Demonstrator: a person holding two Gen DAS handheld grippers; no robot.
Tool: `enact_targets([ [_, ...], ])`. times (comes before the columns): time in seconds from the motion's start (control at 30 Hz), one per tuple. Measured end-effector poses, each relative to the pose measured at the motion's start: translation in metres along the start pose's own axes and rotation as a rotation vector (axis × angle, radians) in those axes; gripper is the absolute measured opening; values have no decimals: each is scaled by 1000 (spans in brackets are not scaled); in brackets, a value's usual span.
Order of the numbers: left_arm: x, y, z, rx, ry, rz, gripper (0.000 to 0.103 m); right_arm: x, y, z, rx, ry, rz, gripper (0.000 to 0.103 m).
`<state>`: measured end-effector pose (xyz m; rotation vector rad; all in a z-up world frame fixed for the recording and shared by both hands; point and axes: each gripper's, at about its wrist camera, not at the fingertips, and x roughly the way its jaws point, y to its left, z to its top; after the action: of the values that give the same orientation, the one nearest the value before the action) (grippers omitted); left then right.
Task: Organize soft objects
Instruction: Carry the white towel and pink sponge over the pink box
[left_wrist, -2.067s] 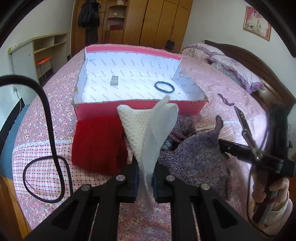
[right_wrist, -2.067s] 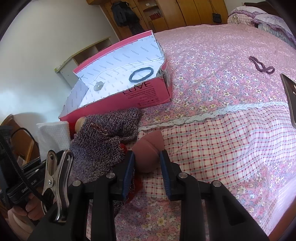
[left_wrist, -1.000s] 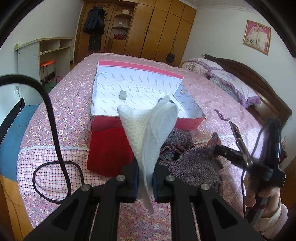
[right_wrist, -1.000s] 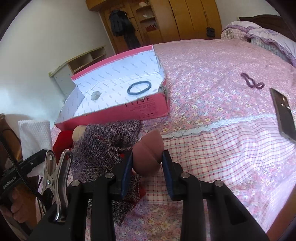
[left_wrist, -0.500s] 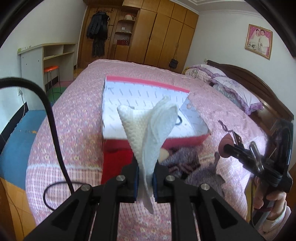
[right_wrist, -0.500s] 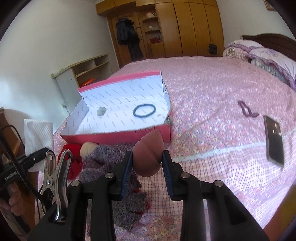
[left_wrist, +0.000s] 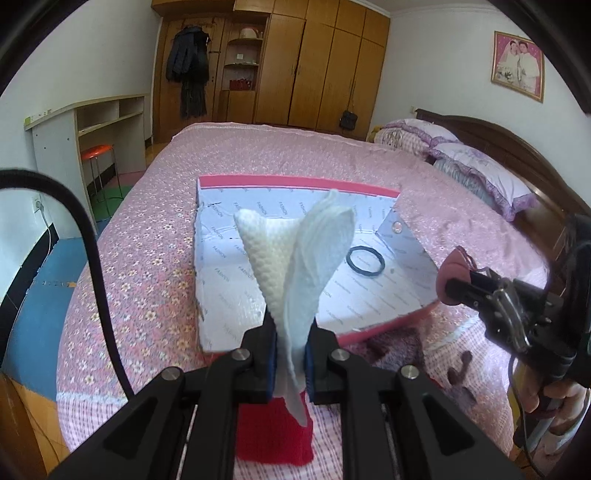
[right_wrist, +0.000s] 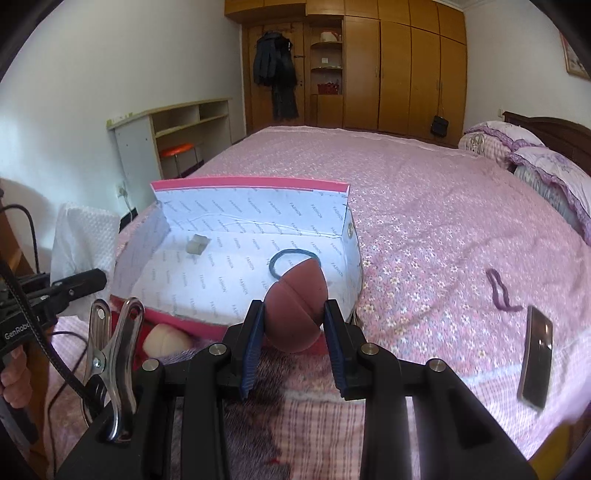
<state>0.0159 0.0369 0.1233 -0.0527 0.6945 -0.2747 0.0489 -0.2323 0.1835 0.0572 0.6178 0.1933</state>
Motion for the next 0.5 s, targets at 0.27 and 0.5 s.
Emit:
enact_targets([
  [0.27,37,0,10,12,49,10,12,35,0,4,-18,50,-23,33],
  [0.5,75,6,17,1,113,24,12,59,-4,1,-7,86,-29,33],
])
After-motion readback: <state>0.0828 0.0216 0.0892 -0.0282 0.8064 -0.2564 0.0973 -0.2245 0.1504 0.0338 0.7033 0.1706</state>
